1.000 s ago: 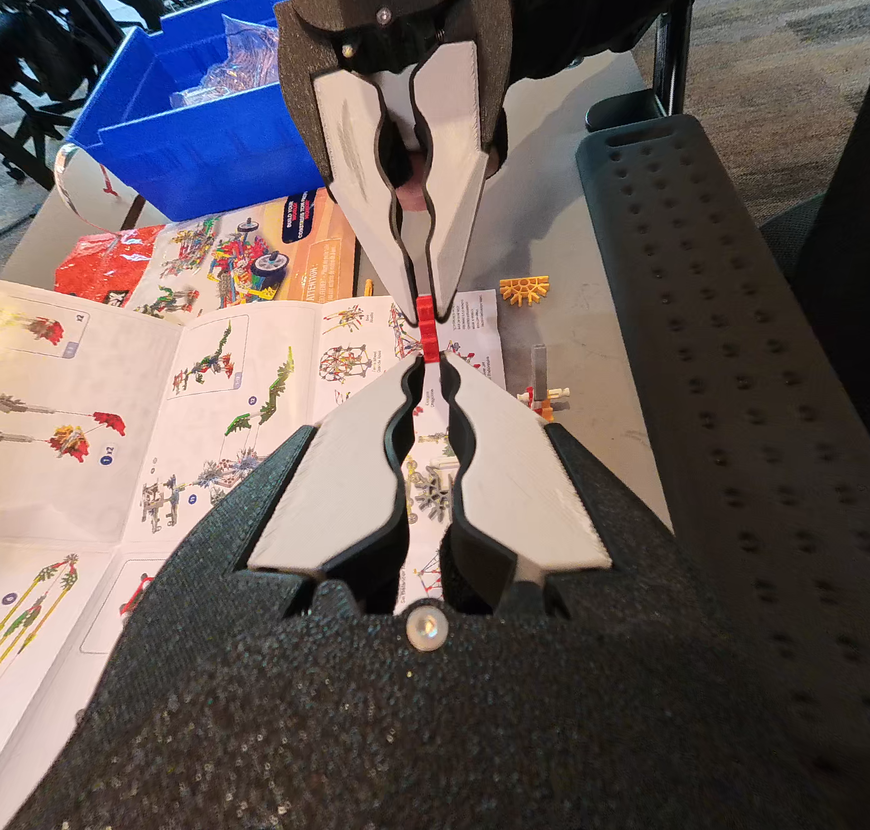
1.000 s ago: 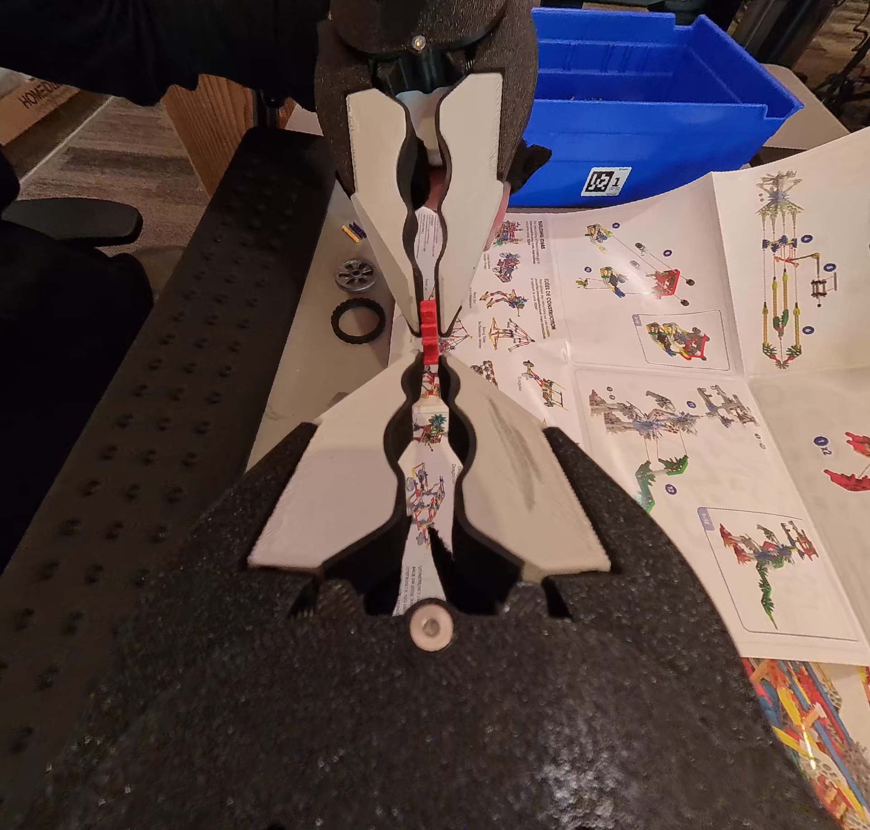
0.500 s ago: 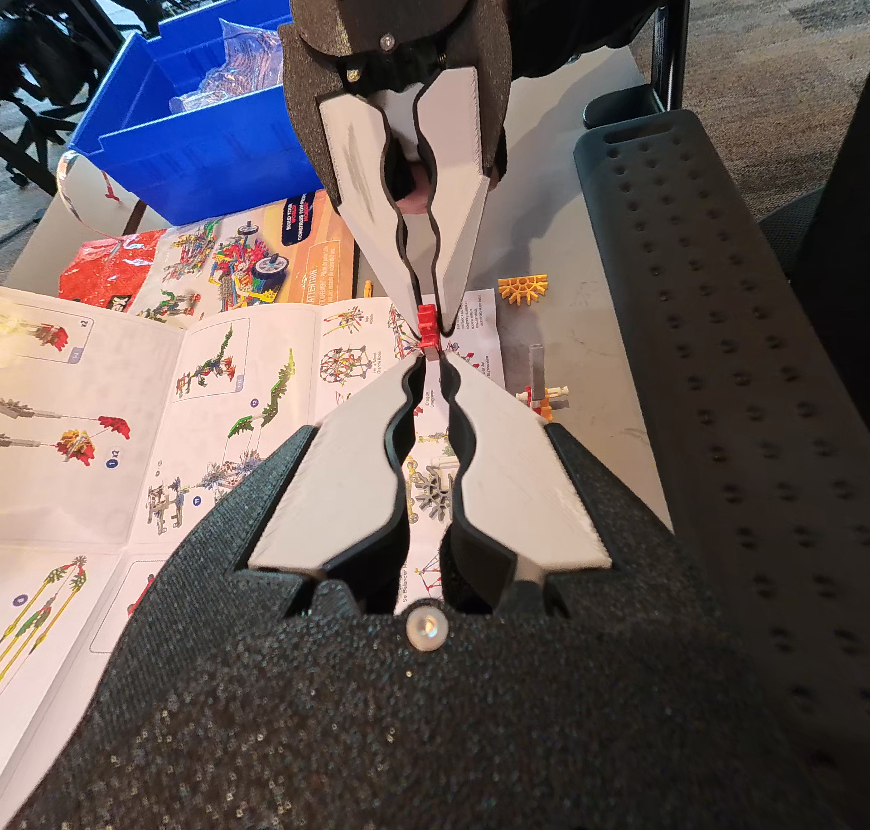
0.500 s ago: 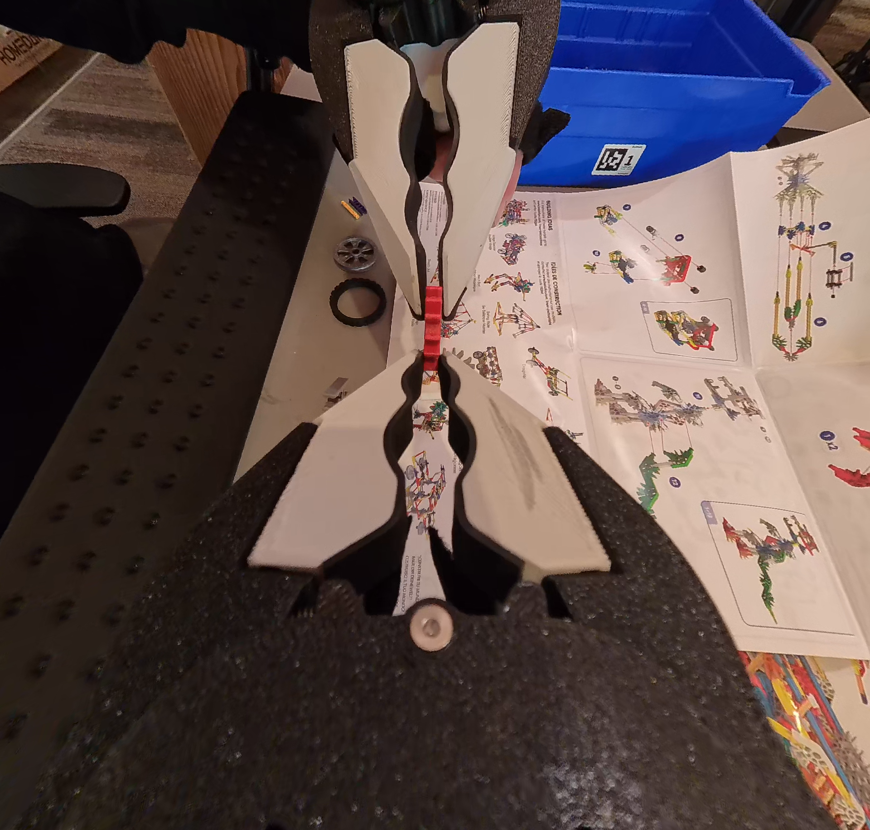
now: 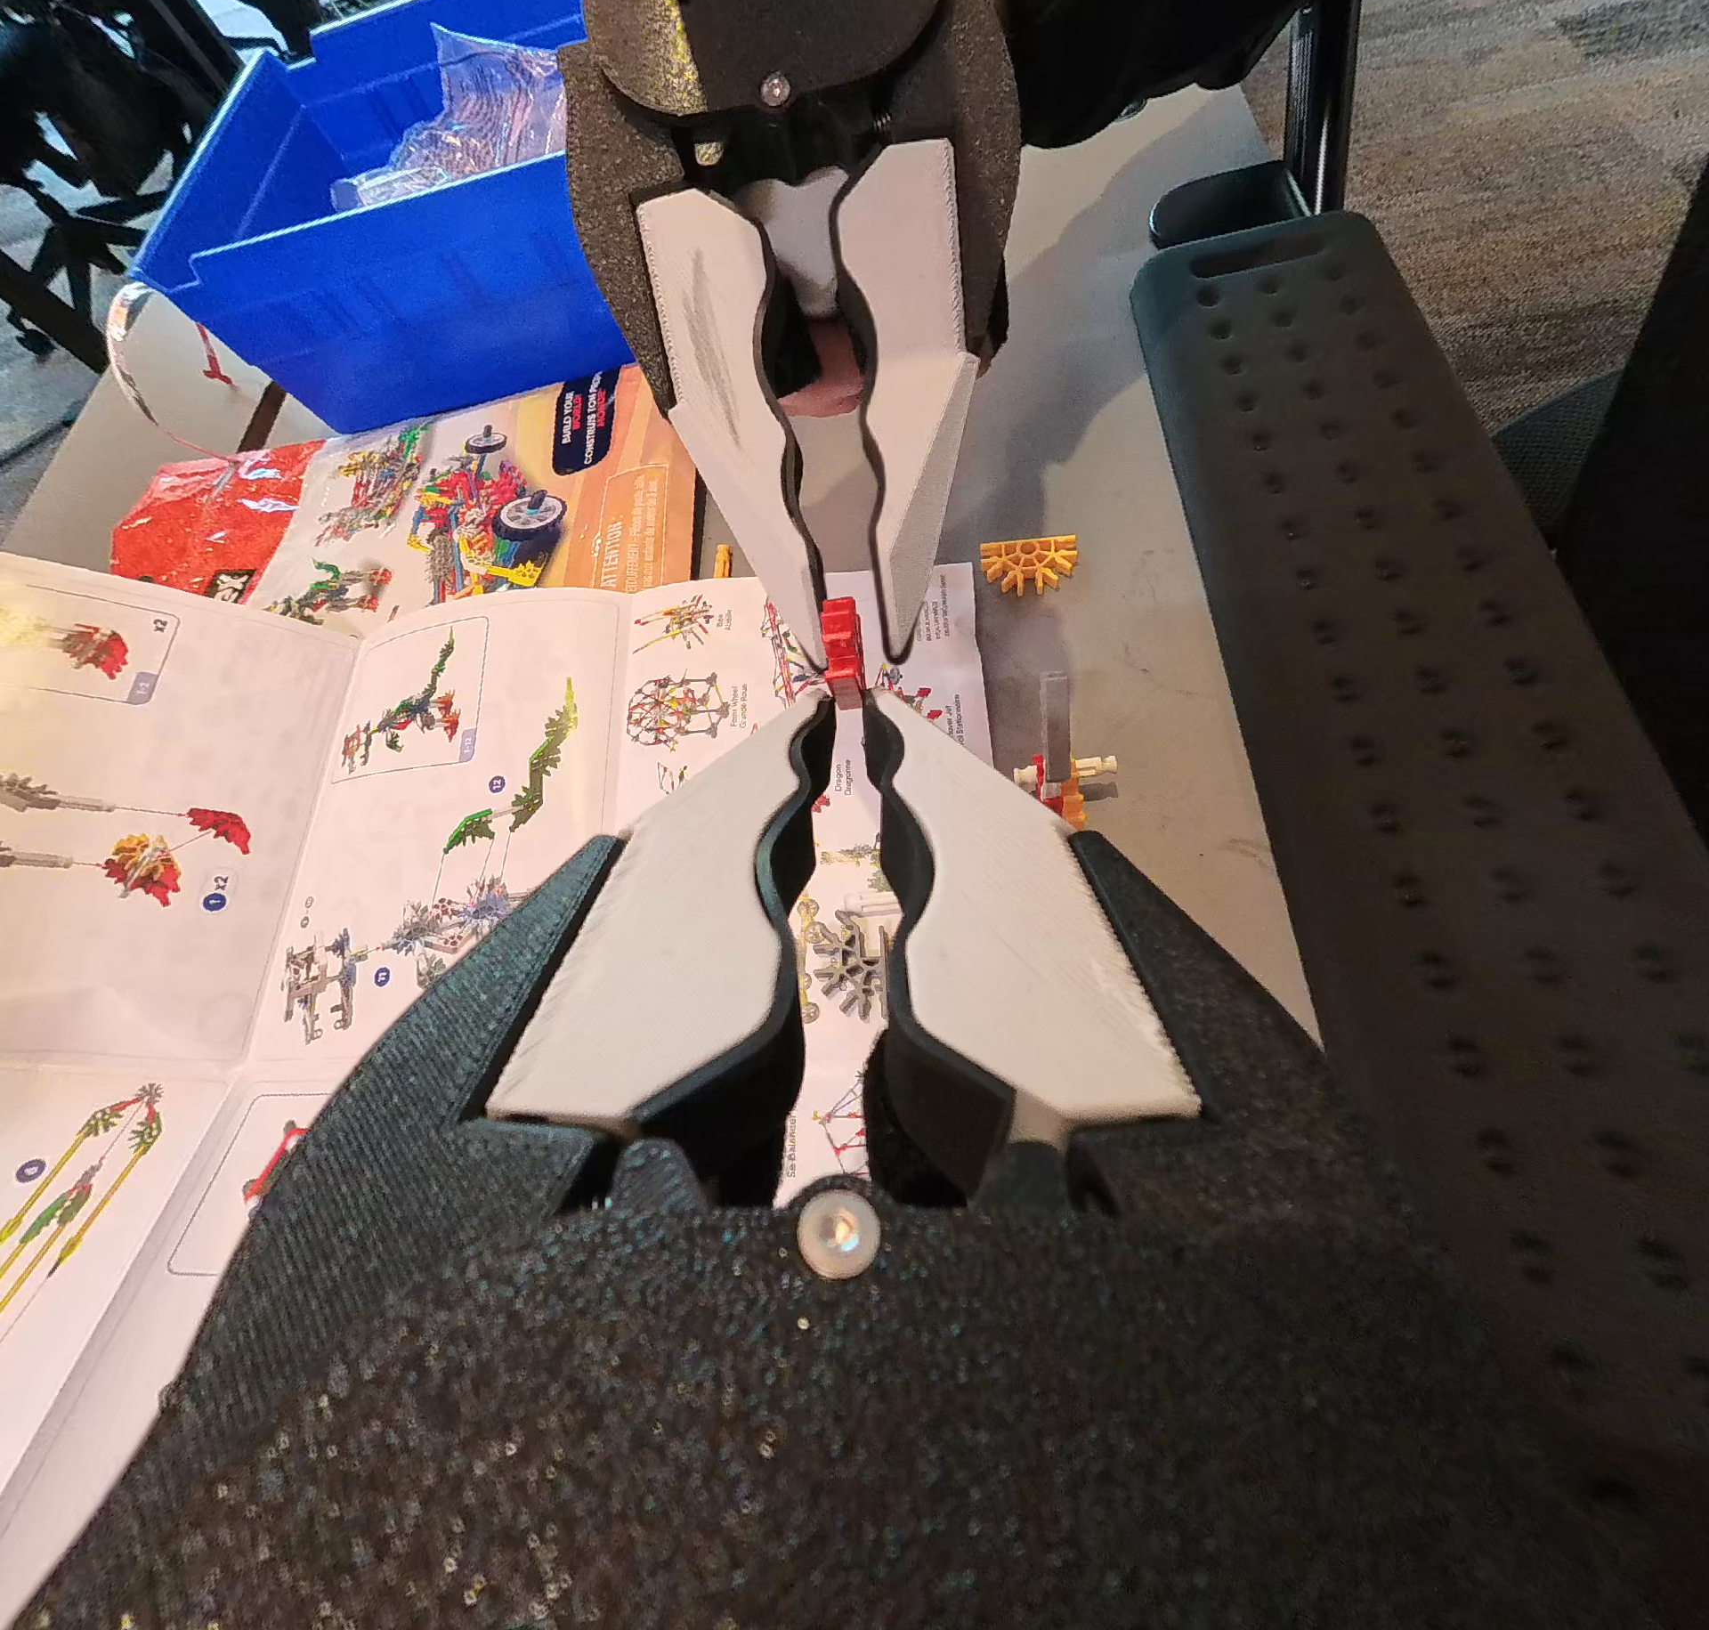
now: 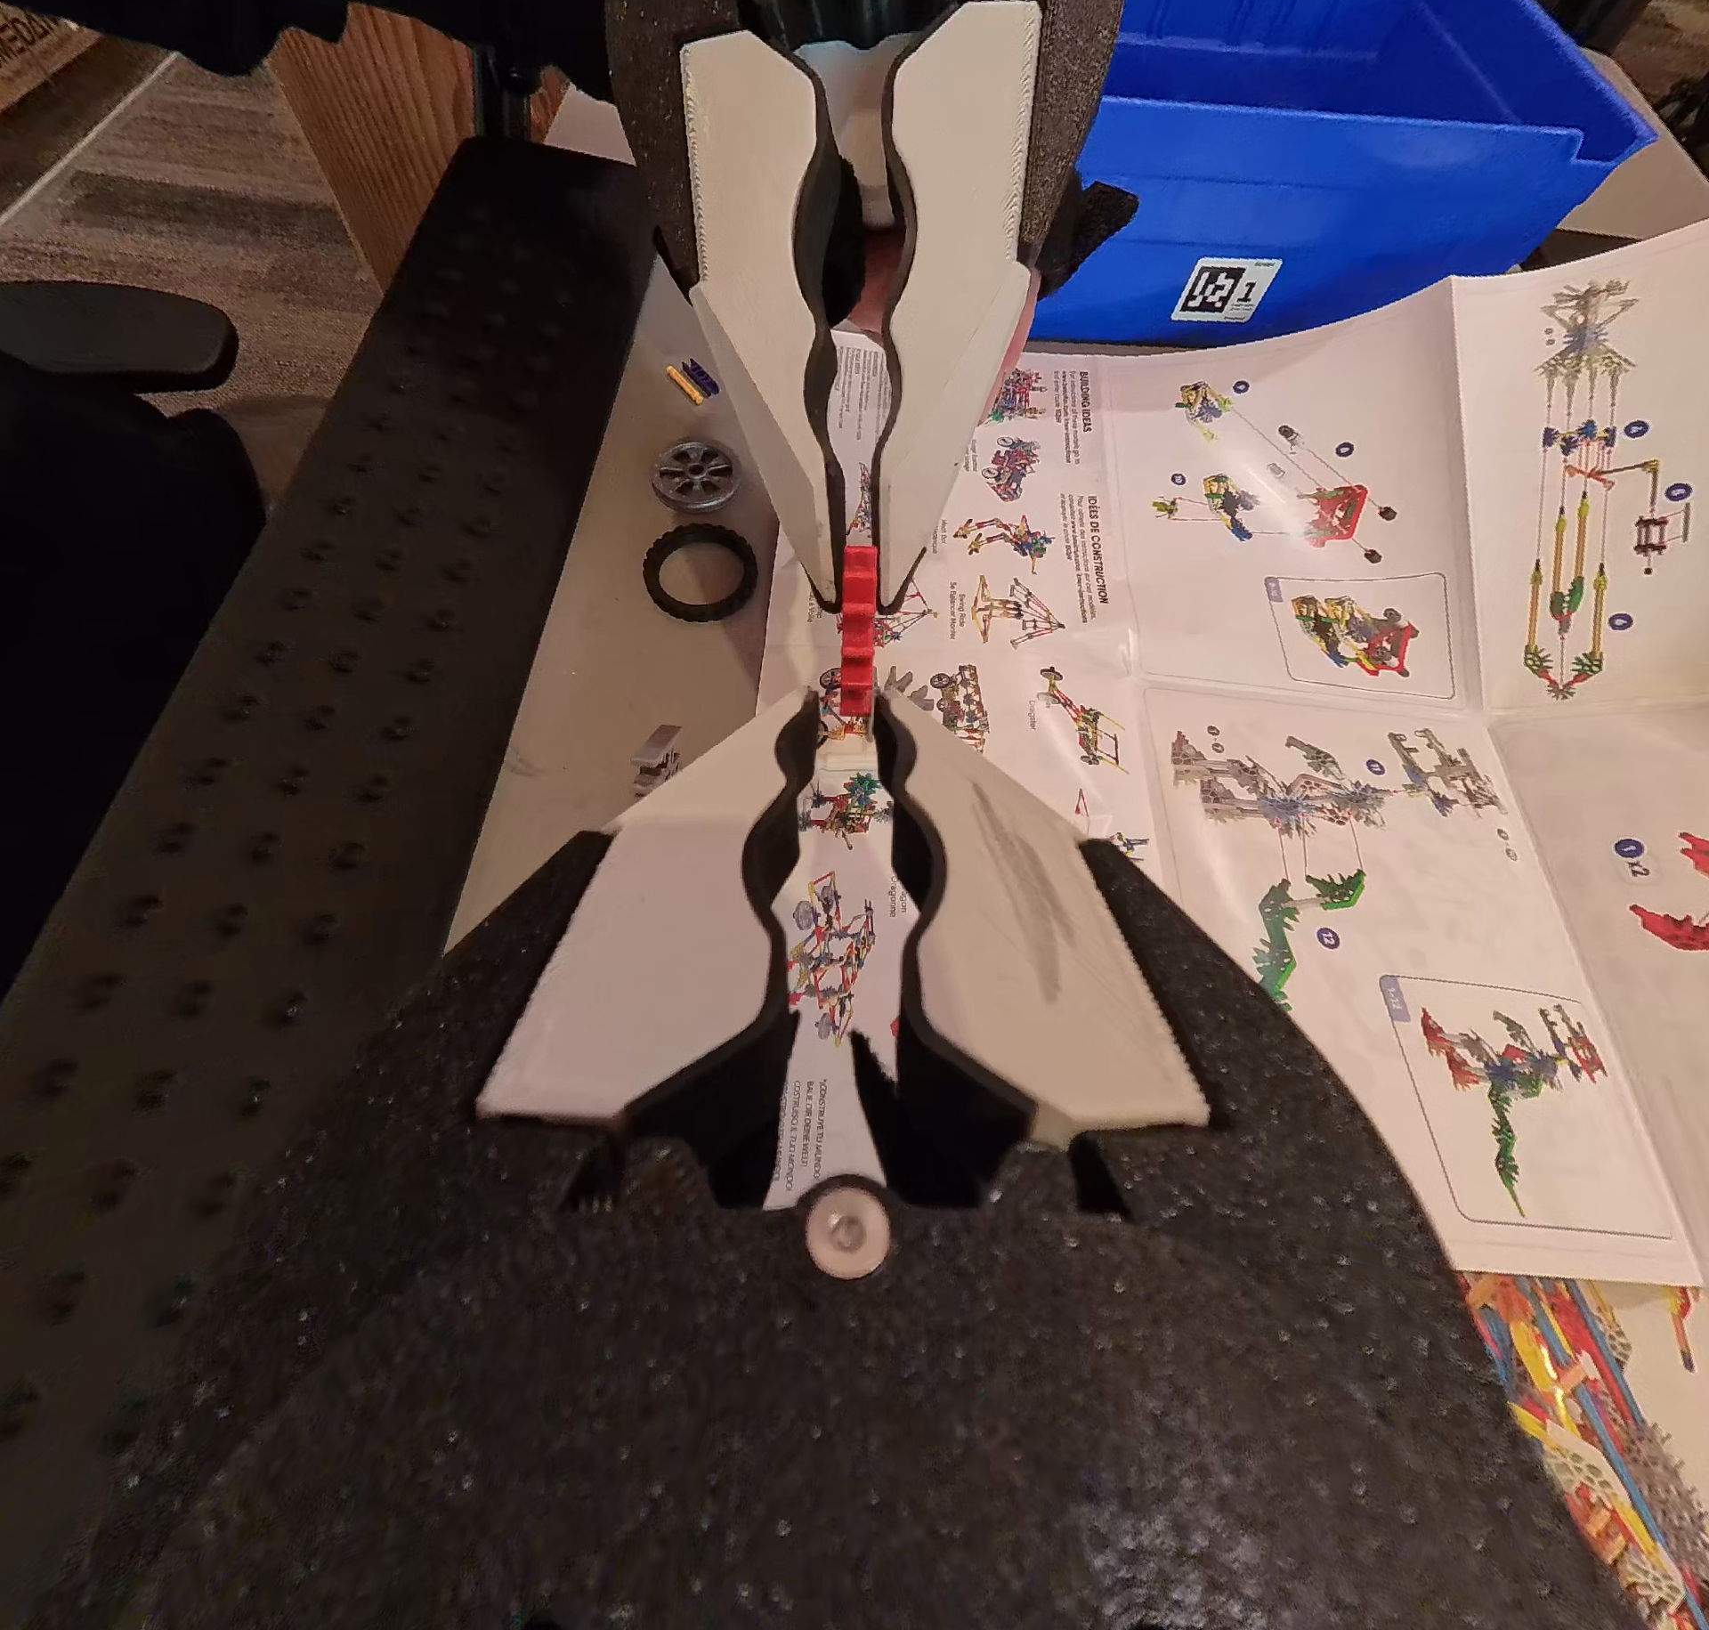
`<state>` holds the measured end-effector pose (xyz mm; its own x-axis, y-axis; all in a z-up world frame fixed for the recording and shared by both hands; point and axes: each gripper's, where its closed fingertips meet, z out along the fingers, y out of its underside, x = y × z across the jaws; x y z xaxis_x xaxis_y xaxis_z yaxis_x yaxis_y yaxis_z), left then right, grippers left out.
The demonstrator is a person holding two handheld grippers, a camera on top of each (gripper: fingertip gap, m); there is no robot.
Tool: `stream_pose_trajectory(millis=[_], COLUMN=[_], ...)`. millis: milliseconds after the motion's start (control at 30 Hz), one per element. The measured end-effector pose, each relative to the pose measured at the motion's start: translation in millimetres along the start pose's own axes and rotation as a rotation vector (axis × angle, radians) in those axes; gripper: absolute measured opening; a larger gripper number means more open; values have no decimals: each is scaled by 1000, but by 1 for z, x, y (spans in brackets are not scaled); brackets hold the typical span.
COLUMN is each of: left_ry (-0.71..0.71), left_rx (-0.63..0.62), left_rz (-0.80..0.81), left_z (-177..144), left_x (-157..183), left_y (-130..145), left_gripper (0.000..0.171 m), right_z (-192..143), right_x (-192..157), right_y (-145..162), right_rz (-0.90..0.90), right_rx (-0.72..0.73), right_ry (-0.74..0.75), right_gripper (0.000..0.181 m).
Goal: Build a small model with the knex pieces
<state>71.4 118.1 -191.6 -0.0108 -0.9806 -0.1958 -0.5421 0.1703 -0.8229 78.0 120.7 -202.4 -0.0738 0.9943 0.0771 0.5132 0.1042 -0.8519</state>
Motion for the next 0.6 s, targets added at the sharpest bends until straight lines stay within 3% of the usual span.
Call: stream_pose_trajectory(millis=[600], left_ry=[11], left_rx=[-46], left_rz=[-9], left_z=[-1], left_x=[8], left_y=[9], left_gripper=[5], right_z=[-1], right_x=[3], right_y=[7], right_rz=[-16], right_rx=[-32], right_ry=[13], right_gripper=[20])
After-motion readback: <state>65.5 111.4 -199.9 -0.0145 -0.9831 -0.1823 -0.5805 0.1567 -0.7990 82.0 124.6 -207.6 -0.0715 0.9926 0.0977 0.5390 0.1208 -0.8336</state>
